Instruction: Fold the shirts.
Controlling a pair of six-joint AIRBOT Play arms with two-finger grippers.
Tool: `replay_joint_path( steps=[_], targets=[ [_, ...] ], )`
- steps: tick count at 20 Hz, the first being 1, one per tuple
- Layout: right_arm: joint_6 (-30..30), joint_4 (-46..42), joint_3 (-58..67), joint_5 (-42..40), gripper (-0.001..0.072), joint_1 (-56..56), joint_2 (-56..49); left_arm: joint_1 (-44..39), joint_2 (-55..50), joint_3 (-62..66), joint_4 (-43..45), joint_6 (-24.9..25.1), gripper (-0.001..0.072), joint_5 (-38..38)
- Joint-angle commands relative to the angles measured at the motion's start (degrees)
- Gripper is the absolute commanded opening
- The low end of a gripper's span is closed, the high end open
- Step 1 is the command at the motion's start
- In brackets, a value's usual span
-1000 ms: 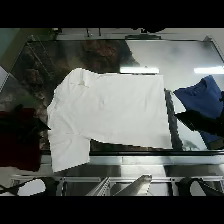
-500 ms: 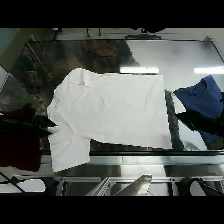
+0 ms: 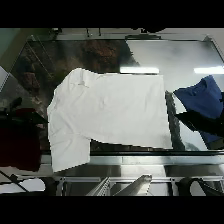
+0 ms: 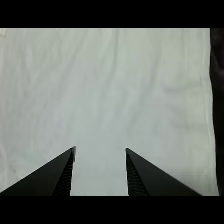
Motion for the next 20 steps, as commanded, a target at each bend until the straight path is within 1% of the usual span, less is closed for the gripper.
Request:
replay_joint_path(
  steps=[1, 4, 8, 12, 14, 17, 20],
  targets=[
    [-0.2, -0.1, 0.0, -0.2, 0.0358, 0.0, 0.0, 2.4, 3.7, 2.3, 3.8, -1.1, 0.0692, 2.0],
    [-0.2, -0.1, 0.0, -0.8, 0.0358, 0.0, 0.0, 1.2, 1.7, 2.3, 3.7, -1.1, 0.0692, 2.8],
    [-0.2, 0.0, 0.0, -0.6, 0.0358, 0.0, 0.0, -4.0, -3.7, 2.3, 3.8, -1.1, 0.0692, 3.4],
    [-0.2, 0.0, 0.0, 0.4, 0.0358, 0.0, 0.0, -5.3, -6.8, 2.3, 4.3, -2.3, 0.0692, 5.9],
    [-0.2, 0.0, 0.0, 0.3, 0.0358, 0.0, 0.0, -5.3, -8.1, 2.3, 5.7, -4.0, 0.0692, 6.7],
    [-0.2, 0.0, 0.0, 0.3, 0.0358, 0.0, 0.0, -7.3, -9.7, 2.3, 2.1, -3.4, 0.0692, 5.0],
    [-0.2, -0.1, 0.0, -0.3, 0.0358, 0.0, 0.0, -11.0, -9.3, 0.3, 2.3, -2.8, 0.0692, 1.3]
  ],
)
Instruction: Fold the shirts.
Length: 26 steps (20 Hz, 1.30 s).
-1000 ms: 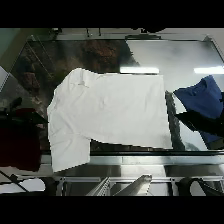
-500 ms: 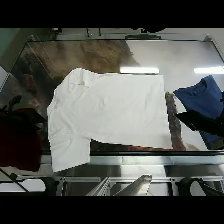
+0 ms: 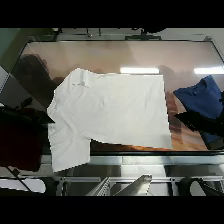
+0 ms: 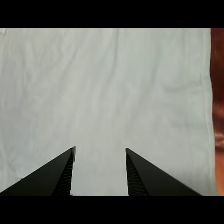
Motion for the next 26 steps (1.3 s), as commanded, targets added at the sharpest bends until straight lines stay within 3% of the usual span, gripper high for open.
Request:
replay_joint_path(
  steps=[1, 5, 7, 8, 11, 14, 15, 21, 26],
  targets=[
    [0.1, 0.0, 0.2, -1.4, 0.0358, -0.1, 0.0, -3.4, 0.0, -3.3, 0.3, 1.1, 0.0692, -3.2],
    [4.0, -0.7, 0.3, 0.0, 0.0361, -6.4, -1.9, -1.4, 1.8, -10.9, 0.3, 2.9, 0.0671, -0.5],
    [4.6, -0.9, 0.3, 4.0, 0.0361, -10.8, -4.8, 0.6, 2.0, -9.8, -0.5, 2.9, 0.0396, 0.9],
    [4.5, -0.9, 0.3, 5.2, 0.036, -12.3, -6.6, 1.4, 2.0, -8.6, -1.6, 2.9, 0.0295, 1.0],
    [4.7, -4.5, 0.3, 5.5, 0.036, -13.7, -12.4, 1.8, 2.0, -6.6, -4.3, 4.4, 0.0089, 2.5],
    [1.6, -8.2, 0.3, 6.2, 0.0359, -13.7, -19.7, 0.5, 2.0, -8.9, -4.3, 6.4, 0.0072, 5.5],
    [0.7, -8.4, 0.3, 6.2, 0.0359, -13.7, -21.5, 0.0, 2.0, -9.4, -4.2, 7.2, 0.0027, 5.6],
    [1.9, -13.1, -1.1, 5.6, 0.036, -11.8, -26.1, -0.1, 2.0, -7.4, -4.9, 7.4, 0.0026, 3.5],
    [0.6, -13.2, -2.6, 2.0, 0.036, -2.9, -30.8, -0.1, 2.0, -7.4, -4.8, 7.4, 0.0026, 3.0]
  ],
)
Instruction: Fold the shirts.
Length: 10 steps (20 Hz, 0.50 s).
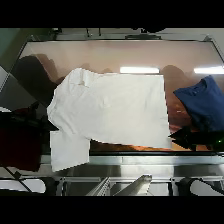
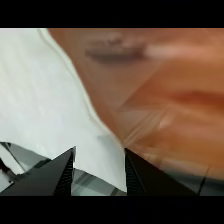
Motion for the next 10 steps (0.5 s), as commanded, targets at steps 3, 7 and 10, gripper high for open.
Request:
replay_joint_path(
  steps=[3, 7, 10],
  targets=[
    [-2.5, -0.7, -0.7, -2.3, 0.0359, 8.8, -5.9, 0.0, 0.0, 0.1, -0.2, 0.0, 0.0026, -0.9],
    [-2.5, -0.4, 0.5, -1.6, 0.0142, 9.3, -5.7, 0.0, 0.0, 0.1, -0.2, 0.0, 0.0026, -1.1],
    [-2.5, 2.2, 2.3, -1.4, 0.0014, 9.3, -4.6, 0.1, 0.1, 0.3, -3.4, 0.1, 0.0026, -2.7]
  ],
)
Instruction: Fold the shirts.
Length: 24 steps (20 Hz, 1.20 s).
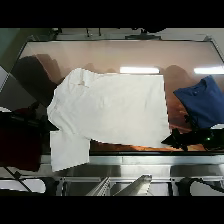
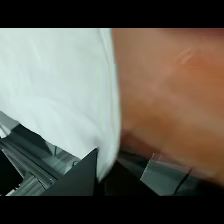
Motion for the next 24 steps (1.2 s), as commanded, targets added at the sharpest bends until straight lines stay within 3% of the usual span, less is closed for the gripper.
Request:
replay_joint_path(
  steps=[1, 4, 6, 8, 11, 15, 17, 19, 22, 24],
  targets=[
    [-0.3, 4.5, 2.6, -0.2, 0.0014, 0.4, 1.4, 0.1, 0.1, 0.8, -5.5, 0.6, 0.0026, -2.8],
    [-1.9, 11.4, 9.9, 8.9, 0.0014, 0.4, 6.5, 0.1, 3.9, 5.1, -22.4, 5.7, 0.0015, -13.6],
    [-2.1, 19.3, 17.9, 15.0, 0.0014, 0.4, 13.9, 0.1, 11.0, 9.7, -36.3, 7.6, 0.0014, -19.4],
    [-2.1, 26.8, 26.5, 16.0, 0.0014, 0.3, 22.5, 0.1, 20.2, 15.3, -52.1, 9.2, 0.0015, -22.5],
    [-2.2, 33.4, 42.0, 8.2, 0.0014, -2.7, 35.6, 2.3, 33.0, 27.8, -71.3, 11.2, 0.0026, -21.0],
    [-9.4, 33.3, 56.3, -11.6, 0.0014, -9.7, 48.6, 16.3, 43.3, 46.1, -84.0, 11.1, 0.0029, -11.9],
    [-12.0, 29.1, 59.4, -16.5, 0.0014, -12.2, 52.0, 26.3, 45.7, 51.2, -84.5, 8.2, 0.0032, -6.4],
    [-11.8, 28.2, 59.5, -16.0, 0.0015, -13.8, 52.2, 31.6, 45.4, 53.7, -84.0, 4.0, 0.0032, -4.8],
    [-7.0, 30.9, 58.3, -6.0, 0.0014, -14.2, 45.6, 28.3, 42.4, 54.3, -71.6, 2.3, 0.0032, -5.0],
    [-7.0, 35.8, 54.7, 1.9, 0.0014, -13.5, 39.6, 18.7, 40.1, 51.8, -57.9, 2.4, 0.0034, -5.3]
  ],
)
